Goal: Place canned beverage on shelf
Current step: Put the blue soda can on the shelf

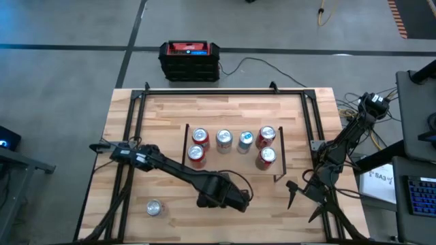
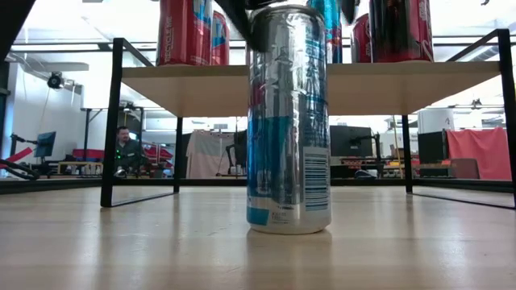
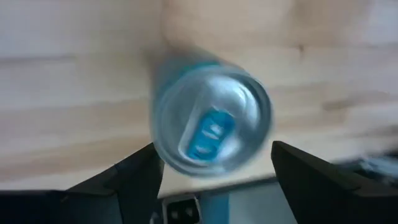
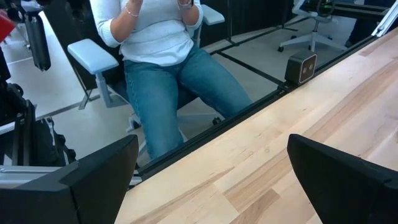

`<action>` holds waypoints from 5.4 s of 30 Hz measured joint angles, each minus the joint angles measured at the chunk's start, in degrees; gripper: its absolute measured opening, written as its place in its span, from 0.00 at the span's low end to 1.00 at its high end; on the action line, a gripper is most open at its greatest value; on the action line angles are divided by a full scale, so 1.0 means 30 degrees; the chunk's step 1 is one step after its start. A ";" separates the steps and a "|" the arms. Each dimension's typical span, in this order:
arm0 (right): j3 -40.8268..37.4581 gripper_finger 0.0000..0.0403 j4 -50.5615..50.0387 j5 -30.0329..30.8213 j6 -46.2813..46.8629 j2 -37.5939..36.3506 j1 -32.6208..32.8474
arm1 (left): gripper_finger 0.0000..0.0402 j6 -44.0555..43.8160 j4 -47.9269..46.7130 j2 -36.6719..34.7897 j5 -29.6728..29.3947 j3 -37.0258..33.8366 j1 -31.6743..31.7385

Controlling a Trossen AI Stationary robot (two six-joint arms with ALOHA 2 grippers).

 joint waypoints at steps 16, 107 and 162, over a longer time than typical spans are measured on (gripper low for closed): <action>0.0000 0.99 0.0005 0.0000 0.0015 0.0000 0.0000 | 0.69 0.5522 -0.3038 0.0015 -0.0533 0.0007 -0.0055; 0.0000 0.99 0.0000 0.0007 0.0002 0.0000 0.0000 | 0.68 -2.2424 -0.4514 0.0015 0.1965 -0.0029 -0.0088; 0.0000 0.99 0.0029 0.0007 0.0022 0.0000 0.0000 | 0.94 -1.0952 0.0762 -0.0029 0.2700 0.0517 -0.3524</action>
